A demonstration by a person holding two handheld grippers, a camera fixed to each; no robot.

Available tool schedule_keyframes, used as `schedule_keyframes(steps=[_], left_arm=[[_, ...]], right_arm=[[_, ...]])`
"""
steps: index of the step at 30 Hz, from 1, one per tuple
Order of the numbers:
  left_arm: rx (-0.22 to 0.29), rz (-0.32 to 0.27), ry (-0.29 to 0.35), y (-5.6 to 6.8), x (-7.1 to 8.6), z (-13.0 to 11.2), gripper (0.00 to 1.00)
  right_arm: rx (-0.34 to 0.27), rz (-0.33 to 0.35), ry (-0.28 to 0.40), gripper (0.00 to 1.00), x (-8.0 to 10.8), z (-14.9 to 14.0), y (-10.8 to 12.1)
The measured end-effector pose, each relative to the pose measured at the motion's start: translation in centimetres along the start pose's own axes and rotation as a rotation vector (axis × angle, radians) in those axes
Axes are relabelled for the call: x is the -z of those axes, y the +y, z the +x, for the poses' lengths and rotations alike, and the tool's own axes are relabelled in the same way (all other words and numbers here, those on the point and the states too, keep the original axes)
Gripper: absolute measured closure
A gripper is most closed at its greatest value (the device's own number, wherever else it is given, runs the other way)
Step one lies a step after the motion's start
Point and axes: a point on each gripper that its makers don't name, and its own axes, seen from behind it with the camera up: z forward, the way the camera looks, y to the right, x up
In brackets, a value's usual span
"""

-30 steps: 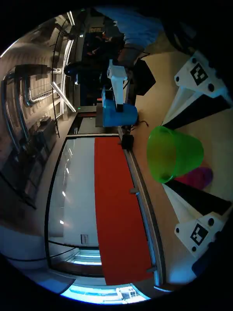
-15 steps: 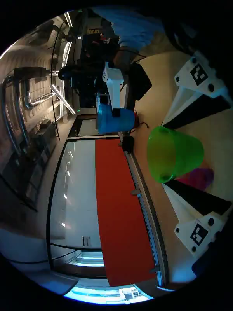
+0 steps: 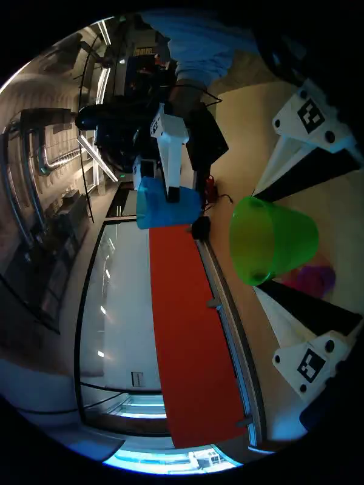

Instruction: Pour water

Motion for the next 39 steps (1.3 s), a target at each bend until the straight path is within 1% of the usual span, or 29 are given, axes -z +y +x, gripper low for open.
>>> schedule_keyframes(steps=[8, 14, 20, 29, 39], left_arm=[[0.005, -0.014, 0.003, 0.6, -0.1, 0.2, 0.13], [0.007, -0.019, 0.007, 0.8, -0.2, 0.3, 0.13], [0.007, -0.023, 0.009, 1.0, -0.3, 0.4, 0.13], [0.001, -0.025, 0.014, 1.1, -0.3, 0.7, 0.13], [-0.001, -0.033, 0.02, 1.4, -0.5, 1.0, 0.13]], right_arm=[[0.126, 0.007, 0.004, 0.12, -0.8, 1.6, 0.4], [0.208, 0.003, 0.014, 0.12, -1.5, 2.9, 1.0], [0.28, 0.004, 0.018, 0.12, -2.2, 3.7, 1.1], [0.406, -0.016, 0.007, 0.12, -3.0, 4.4, 2.3], [0.506, -0.035, 0.012, 0.12, -3.8, 5.8, 3.2]])
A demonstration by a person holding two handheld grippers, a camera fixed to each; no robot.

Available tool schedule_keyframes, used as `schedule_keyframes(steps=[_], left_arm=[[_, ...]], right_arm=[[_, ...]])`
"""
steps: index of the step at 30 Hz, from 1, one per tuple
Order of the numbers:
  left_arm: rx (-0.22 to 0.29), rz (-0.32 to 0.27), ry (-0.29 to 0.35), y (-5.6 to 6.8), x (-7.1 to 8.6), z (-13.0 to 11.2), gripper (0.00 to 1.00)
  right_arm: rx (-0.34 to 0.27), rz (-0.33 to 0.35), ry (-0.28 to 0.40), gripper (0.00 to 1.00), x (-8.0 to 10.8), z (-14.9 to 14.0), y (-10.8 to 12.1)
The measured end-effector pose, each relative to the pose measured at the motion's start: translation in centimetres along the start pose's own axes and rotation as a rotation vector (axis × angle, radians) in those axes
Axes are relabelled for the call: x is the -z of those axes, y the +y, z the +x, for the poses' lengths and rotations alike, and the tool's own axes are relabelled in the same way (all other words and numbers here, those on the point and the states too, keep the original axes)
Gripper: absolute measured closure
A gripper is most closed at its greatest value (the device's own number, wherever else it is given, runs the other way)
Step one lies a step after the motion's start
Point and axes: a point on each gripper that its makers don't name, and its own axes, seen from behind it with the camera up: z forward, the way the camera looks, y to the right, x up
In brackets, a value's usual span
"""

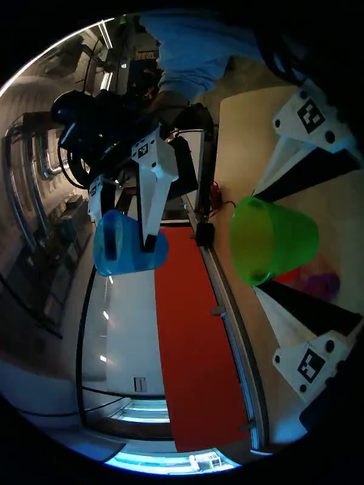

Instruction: Pour water

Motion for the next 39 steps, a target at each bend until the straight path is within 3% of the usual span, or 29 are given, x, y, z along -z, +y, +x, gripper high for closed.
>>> schedule_keyframes(steps=[17, 39], left_arm=[[-0.006, -0.014, 0.008, 0.5, -0.4, 0.6, 0.13], [-0.003, -0.021, 0.016, 0.7, -0.6, 0.8, 0.13]], right_arm=[[0.145, -0.019, -0.02, 0.12, -1.5, -0.1, 1.4], [0.254, -0.049, -0.015, 0.13, -1.4, 0.6, 3.2]])
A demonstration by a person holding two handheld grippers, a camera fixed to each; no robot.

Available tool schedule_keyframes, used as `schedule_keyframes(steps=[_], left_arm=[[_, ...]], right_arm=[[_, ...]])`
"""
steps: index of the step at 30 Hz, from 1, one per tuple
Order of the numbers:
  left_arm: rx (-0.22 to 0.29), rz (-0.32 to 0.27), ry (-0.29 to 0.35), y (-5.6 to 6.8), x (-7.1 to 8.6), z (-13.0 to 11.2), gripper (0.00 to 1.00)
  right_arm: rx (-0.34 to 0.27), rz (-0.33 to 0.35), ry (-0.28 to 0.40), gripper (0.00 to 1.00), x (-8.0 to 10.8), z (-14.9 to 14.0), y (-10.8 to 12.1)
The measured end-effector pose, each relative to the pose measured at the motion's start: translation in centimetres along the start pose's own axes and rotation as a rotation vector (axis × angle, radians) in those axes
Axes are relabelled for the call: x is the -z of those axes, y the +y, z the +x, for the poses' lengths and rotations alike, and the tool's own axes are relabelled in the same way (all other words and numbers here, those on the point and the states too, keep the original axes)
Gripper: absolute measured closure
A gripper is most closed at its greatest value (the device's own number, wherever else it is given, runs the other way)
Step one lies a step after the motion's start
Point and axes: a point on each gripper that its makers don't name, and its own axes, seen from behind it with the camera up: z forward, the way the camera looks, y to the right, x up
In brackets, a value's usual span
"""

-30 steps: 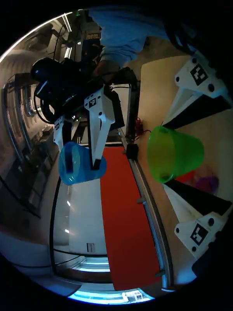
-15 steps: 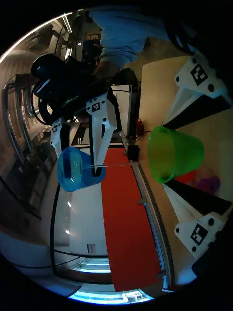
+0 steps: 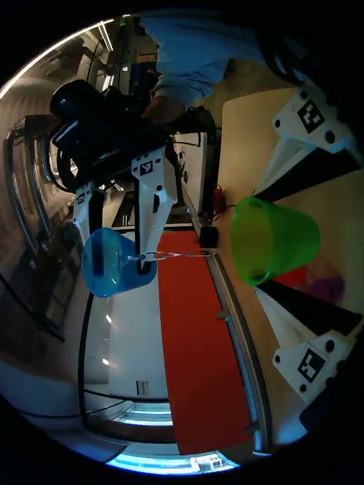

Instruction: Pour water

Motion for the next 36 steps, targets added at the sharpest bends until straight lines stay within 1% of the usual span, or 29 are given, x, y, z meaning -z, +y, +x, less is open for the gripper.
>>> schedule_keyframes(steps=[9, 18, 26, 36], left_arm=[[-0.001, 0.0, 0.002, 0.1, 0.0, 0.0, 0.13], [-0.005, -0.002, 0.002, 0.4, 0.1, 0.3, 0.13], [-0.002, 0.0, 0.005, 0.3, 0.1, 0.5, 0.13], [0.011, -0.002, 0.005, 0.3, 0.0, 0.3, 0.13]], right_arm=[[0.038, -0.008, -0.005, 0.13, 0.2, -0.1, 0.5], [0.076, -0.024, -0.008, 0.12, 0.4, 0.0, 1.4], [0.115, -0.033, -0.01, 0.13, 0.5, 0.0, 2.0], [0.154, -0.045, -0.009, 0.12, 0.6, 0.0, 2.8]])
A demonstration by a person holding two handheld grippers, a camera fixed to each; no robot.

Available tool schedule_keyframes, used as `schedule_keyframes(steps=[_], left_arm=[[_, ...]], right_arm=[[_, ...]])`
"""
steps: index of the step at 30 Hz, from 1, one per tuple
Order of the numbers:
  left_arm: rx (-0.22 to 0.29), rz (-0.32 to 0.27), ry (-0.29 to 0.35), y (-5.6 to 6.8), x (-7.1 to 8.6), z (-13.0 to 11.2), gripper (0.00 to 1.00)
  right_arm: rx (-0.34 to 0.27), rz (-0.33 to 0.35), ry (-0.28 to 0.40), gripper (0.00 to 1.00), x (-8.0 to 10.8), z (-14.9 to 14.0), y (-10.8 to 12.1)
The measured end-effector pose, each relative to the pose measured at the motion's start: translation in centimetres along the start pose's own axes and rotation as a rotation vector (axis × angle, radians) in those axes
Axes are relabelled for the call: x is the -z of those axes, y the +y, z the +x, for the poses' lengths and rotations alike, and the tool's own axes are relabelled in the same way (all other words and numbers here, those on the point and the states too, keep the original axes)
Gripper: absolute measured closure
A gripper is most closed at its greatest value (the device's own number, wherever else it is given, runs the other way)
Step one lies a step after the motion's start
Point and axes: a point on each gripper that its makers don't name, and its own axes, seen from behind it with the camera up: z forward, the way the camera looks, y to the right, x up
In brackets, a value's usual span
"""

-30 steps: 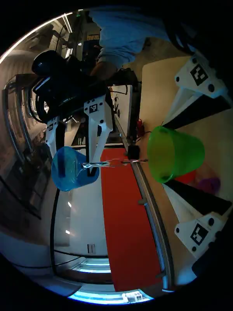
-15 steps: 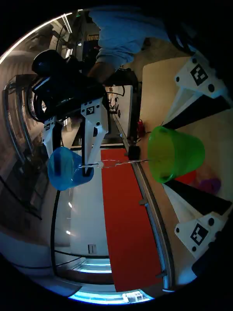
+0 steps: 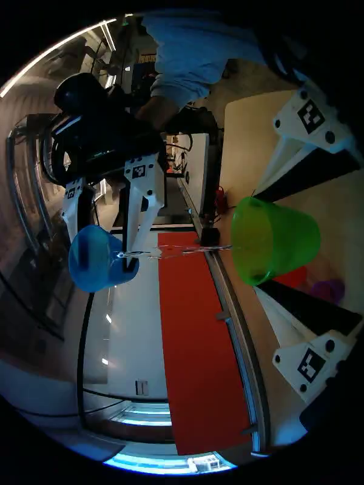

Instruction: Pour water

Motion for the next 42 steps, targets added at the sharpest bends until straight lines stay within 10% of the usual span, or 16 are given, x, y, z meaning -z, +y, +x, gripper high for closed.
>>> schedule_keyframes(steps=[42], left_arm=[[0.007, -0.01, 0.016, 0.5, 0.1, 0.6, 0.13]], right_arm=[[0.189, -0.025, -0.005, 0.12, -0.1, 0.7, 2.1]])
